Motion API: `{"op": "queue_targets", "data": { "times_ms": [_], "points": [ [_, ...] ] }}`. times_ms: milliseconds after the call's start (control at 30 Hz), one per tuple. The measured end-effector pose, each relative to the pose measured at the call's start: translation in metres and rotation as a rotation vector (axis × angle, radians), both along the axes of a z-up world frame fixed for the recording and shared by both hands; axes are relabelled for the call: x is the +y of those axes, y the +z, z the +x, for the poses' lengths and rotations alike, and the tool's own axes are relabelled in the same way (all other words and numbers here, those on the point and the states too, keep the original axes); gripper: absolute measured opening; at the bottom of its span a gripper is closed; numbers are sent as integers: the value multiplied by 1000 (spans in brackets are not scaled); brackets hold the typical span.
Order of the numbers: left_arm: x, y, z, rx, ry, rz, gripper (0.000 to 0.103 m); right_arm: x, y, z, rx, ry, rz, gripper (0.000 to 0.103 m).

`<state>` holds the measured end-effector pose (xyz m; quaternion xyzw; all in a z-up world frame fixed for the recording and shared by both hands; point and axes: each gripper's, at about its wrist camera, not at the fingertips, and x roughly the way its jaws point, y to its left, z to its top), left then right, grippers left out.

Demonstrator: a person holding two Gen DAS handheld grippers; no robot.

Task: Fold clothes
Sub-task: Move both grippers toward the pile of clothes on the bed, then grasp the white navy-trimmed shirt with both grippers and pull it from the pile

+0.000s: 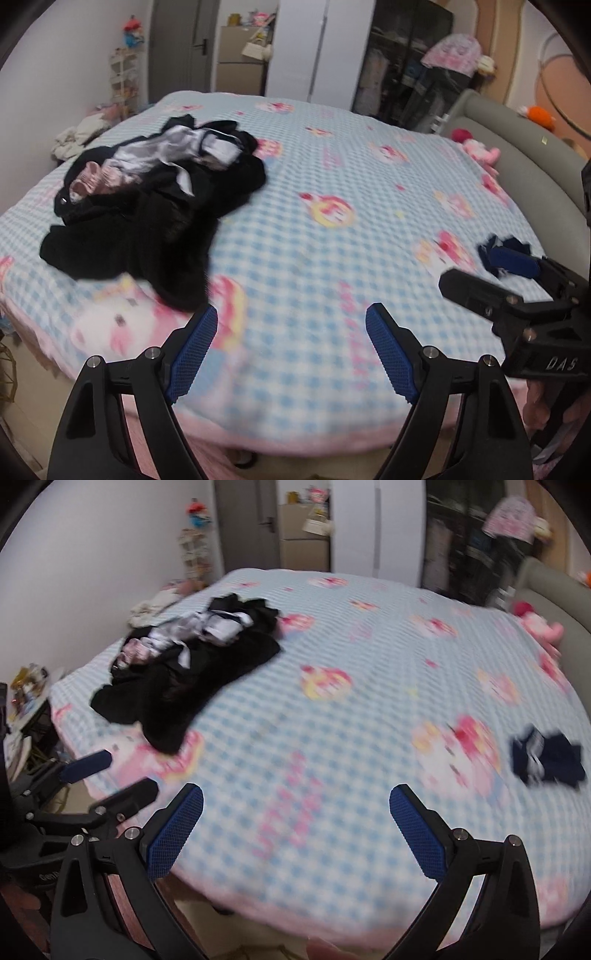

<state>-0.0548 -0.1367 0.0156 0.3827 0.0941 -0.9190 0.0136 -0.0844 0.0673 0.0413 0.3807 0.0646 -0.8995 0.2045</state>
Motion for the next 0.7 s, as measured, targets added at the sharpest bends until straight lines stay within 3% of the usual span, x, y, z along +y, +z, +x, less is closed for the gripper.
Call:
{"op": "queue_targets", "data": {
  "times_ms": [133,200,233,400,500,633,700],
  "points": [
    [-49,0,-56,20,80,-57,83,-53,-1,-60,-1,38,-17,101],
    [-77,1,-89,22,119,-59,76,-79,-2,-93,-8,50,-20,99],
    [-90,-1,-107,12,131,-45,71,-92,-3,-109,-11,56,-21,97],
    [-148,-20,-192,-39,179,30,68,-153,-15,-189,-52,64,-16,82],
    [-167,-30,-235,-50,162,56,69,-187,-35,-235,-117,76,-15,77],
    [-177,-44,-280,-72,161,7,70,-219,-60,-278,-171,72,-5,72],
    [-187,-53,-295,-83,153,31,70,-227,-71,-297,-213,83,-34,68]
  ]
}}
